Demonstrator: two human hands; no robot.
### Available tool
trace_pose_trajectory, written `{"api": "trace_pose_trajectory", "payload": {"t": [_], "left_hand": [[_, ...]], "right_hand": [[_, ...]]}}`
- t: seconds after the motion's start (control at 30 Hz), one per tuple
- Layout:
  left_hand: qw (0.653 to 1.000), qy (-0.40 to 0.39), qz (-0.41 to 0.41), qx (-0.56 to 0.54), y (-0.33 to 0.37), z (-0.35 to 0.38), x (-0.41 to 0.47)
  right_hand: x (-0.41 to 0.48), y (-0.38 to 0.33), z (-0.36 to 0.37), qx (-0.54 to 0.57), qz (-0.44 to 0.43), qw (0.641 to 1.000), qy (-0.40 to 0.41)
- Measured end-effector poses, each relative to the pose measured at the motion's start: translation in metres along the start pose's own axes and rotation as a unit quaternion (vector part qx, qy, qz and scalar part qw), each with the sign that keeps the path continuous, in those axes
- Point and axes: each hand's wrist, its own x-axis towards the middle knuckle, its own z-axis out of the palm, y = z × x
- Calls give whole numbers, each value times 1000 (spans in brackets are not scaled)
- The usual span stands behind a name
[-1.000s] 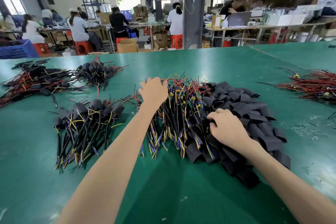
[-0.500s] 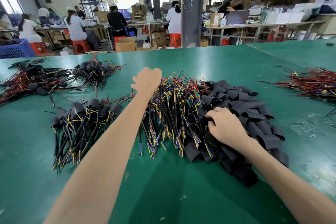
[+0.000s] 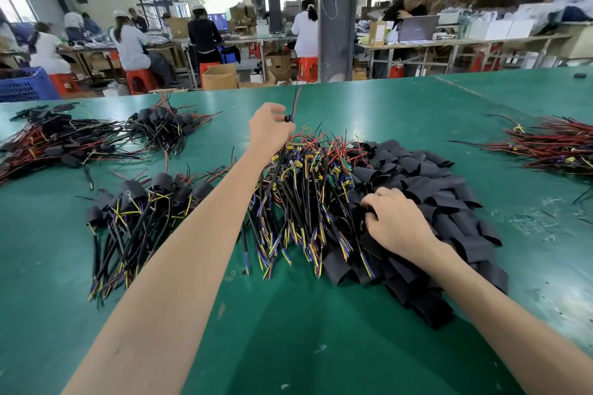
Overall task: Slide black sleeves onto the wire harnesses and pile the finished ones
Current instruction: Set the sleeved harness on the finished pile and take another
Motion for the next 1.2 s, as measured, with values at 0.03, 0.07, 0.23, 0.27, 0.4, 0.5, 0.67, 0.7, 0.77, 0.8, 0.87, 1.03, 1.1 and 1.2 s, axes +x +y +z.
{"api": "trace_pose_trajectory", "payload": {"t": [0.03,0.07,0.23,0.27,0.4,0.5,0.67,0.7,0.77,0.8,0.87,1.03,1.1,1.2], "left_hand": [[1000,3,11,-14,4,1,0],[999,-6,14,-32,9,1,-1],[985,-92,106,102,28,-7,-9],[974,-102,138,148,30,-11,-13],[948,-135,190,217,34,-30,-32],[935,-150,225,228,28,-48,-53],[924,-107,249,268,1,-69,-87],[922,-96,252,276,-6,-72,-92],[920,-74,259,285,-20,-76,-101],[919,-66,260,288,-25,-77,-105],[922,-59,254,287,-34,-77,-111],[934,-49,240,261,-44,-69,-124],[936,-54,239,252,-45,-66,-126],[942,-63,228,238,-47,-64,-126]], "right_hand": [[0,0,0,1,-1,1000,0],[0,0,0,5,-1,1000,0],[0,2,1,16,0,1000,5],[0,2,1,17,0,1000,5],[0,2,1,29,-1,999,14],[0,2,-1,56,-2,998,15],[4,7,-6,98,-2,995,6],[5,7,-6,111,-5,994,1],[6,7,-7,147,-12,989,-14],[6,6,-8,164,-19,986,-20],[7,8,-14,199,-35,978,-43],[-1,15,-37,231,-61,951,-198],[-2,14,-36,173,-74,959,-211],[-1,14,-36,202,-79,958,-188]]}}
